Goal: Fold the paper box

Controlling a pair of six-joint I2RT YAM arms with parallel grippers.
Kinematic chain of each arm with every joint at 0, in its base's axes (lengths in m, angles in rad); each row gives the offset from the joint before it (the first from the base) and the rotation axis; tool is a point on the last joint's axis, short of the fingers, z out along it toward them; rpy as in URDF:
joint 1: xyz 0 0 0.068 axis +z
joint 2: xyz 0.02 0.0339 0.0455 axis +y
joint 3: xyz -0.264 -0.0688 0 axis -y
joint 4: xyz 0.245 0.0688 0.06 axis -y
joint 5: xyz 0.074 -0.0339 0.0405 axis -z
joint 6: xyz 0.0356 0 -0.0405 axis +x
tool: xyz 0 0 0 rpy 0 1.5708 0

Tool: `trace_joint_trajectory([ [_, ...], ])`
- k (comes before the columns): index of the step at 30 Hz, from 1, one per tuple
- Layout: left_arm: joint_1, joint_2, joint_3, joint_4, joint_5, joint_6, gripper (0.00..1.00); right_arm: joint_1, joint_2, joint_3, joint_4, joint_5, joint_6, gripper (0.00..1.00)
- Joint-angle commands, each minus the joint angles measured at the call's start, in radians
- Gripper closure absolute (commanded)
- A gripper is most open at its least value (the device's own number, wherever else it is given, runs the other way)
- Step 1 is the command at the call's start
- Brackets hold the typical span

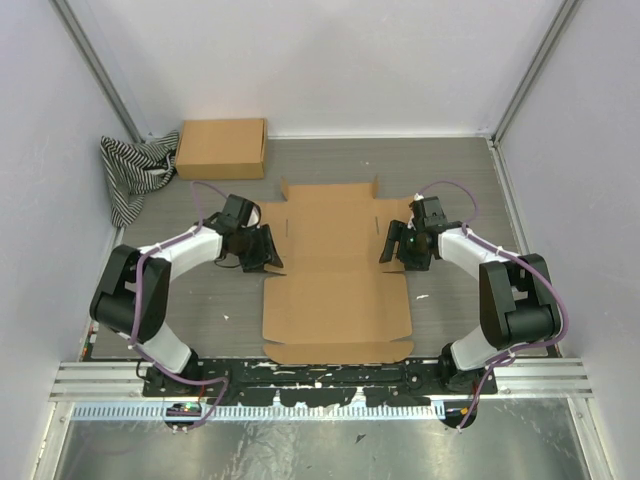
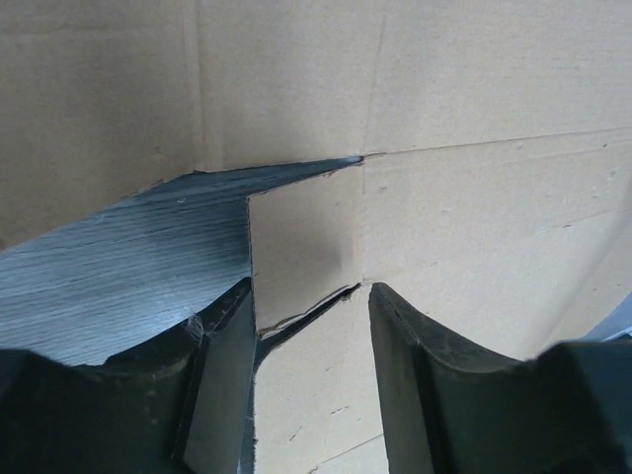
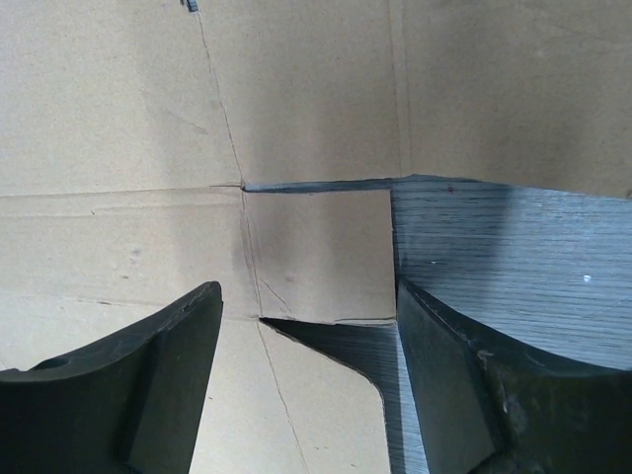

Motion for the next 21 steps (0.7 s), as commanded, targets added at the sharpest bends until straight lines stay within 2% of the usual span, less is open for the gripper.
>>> trace_joint_trajectory([
  [1, -0.017, -0.048, 0.048, -0.021, 0.008, -0.008, 0.48, 0.011, 0.003, 0.01, 0.015, -0.022, 0.0, 0.25],
  [8, -0.036, -0.007, 0.084, -0.025, 0.014, -0.008, 0.76, 0.022, -0.006, 0.013, 0.006, 0.003, 0.004, 0.26],
  [12, -0.039, 0.012, 0.092, -0.04, -0.001, -0.005, 0.99, 0.022, -0.015, 0.015, -0.021, 0.084, 0.017, 0.26],
  [21, -0.049, 0.024, 0.088, -0.06, -0.029, 0.015, 1.0, 0.026, -0.001, 0.005, -0.027, 0.144, 0.032, 0.26],
])
